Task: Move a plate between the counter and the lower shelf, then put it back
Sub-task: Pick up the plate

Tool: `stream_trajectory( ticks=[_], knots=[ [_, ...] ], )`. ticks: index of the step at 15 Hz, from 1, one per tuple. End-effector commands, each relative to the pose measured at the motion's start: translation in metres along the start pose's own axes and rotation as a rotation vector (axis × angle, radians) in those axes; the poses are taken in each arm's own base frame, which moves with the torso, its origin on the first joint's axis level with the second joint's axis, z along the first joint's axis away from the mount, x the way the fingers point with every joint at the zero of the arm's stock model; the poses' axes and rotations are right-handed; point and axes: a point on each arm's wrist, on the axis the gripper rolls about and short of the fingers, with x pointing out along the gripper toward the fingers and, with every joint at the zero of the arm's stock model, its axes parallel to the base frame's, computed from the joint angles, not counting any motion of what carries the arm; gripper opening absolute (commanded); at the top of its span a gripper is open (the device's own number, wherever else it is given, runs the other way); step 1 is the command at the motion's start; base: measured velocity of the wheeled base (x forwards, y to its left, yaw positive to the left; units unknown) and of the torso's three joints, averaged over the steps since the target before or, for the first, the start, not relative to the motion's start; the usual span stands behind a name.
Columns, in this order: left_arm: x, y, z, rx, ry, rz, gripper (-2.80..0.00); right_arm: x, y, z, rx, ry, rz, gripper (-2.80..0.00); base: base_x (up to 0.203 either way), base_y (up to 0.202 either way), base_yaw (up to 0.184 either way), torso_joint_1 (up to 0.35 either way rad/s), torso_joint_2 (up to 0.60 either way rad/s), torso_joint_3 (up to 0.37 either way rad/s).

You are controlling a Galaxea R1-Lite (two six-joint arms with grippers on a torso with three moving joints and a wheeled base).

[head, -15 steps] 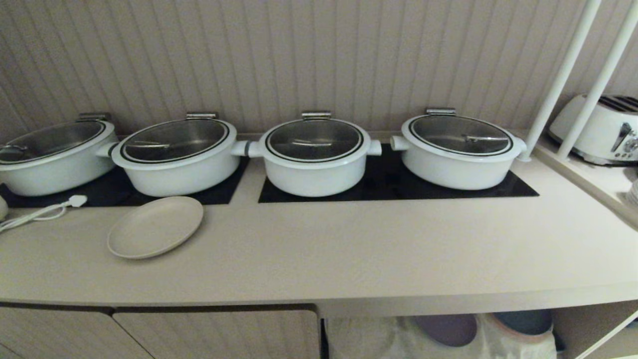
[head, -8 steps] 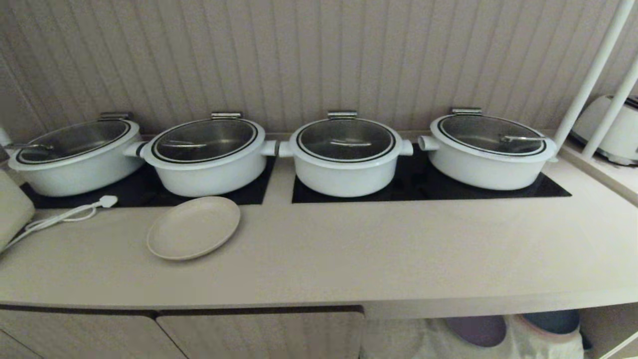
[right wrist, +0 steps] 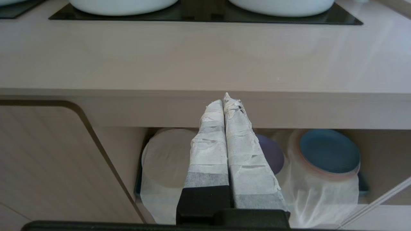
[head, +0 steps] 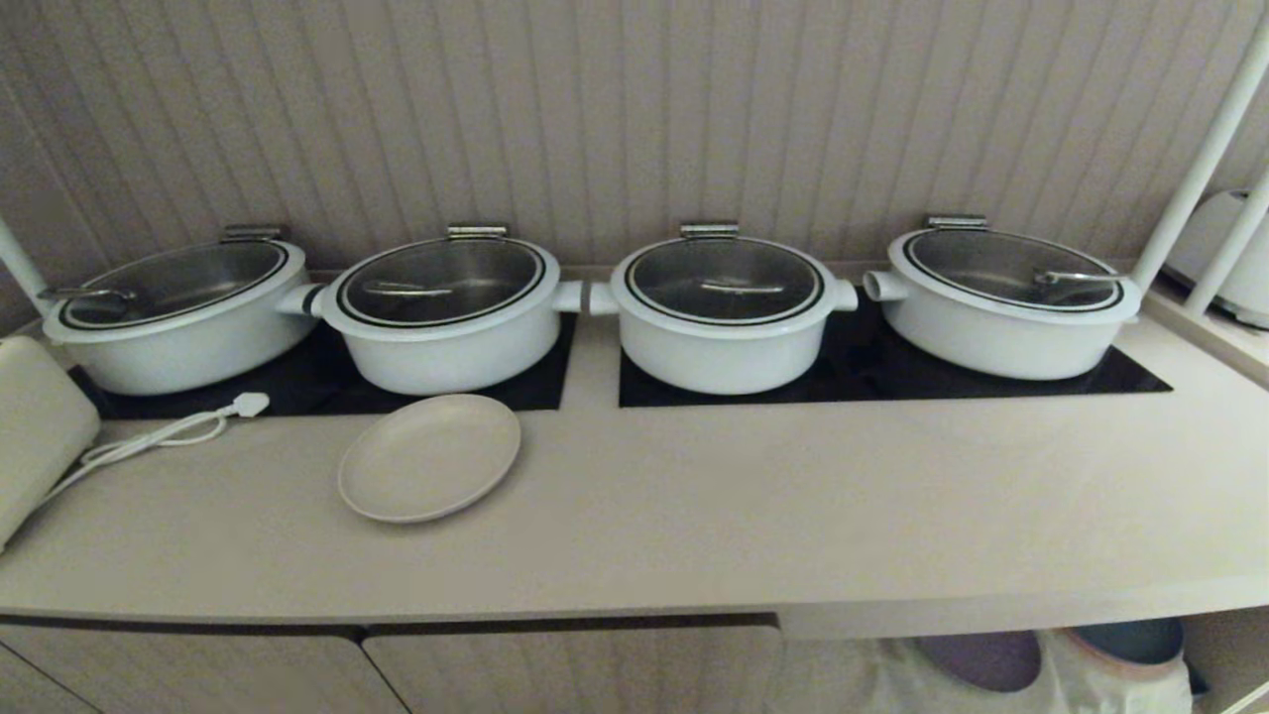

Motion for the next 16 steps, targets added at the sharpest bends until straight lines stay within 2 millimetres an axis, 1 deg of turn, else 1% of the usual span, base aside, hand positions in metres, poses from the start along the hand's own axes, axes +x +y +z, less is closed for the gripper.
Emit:
stream_trajectory(
  ticks=[1, 10, 13, 14, 16],
  knots=[
    [0.0, 0.0, 0.0, -0.001, 0.0, 0.002, -2.8, 0.0, 0.0, 0.0, 0.001, 0.002, 0.0, -2.8, 0.0, 0.0, 0.0, 0.0, 0.0, 0.0],
    [0.0, 0.0, 0.0, 0.008, 0.002, -0.002, -2.8, 0.0, 0.0, 0.0, 0.004, 0.0, 0.0, -2.8, 0.0, 0.0, 0.0, 0.0, 0.0, 0.0],
    [0.0, 0.0, 0.001, 0.035, 0.001, -0.01, -2.8, 0.0, 0.0, 0.0, 0.004, 0.0, 0.002, -2.8, 0.0, 0.0, 0.0, 0.0, 0.0, 0.0],
    [-0.002, -0.001, 0.008, 0.044, -0.011, -0.03, -2.8, 0.0, 0.0, 0.0, 0.004, 0.0, 0.003, -2.8, 0.0, 0.0, 0.0, 0.0, 0.0, 0.0],
    [-0.003, -0.005, 0.035, 0.047, 0.019, -0.118, -2.8, 0.0, 0.0, 0.0, 0.004, 0.0, 0.0, -2.8, 0.0, 0.0, 0.0, 0.0, 0.0, 0.0]
  ],
)
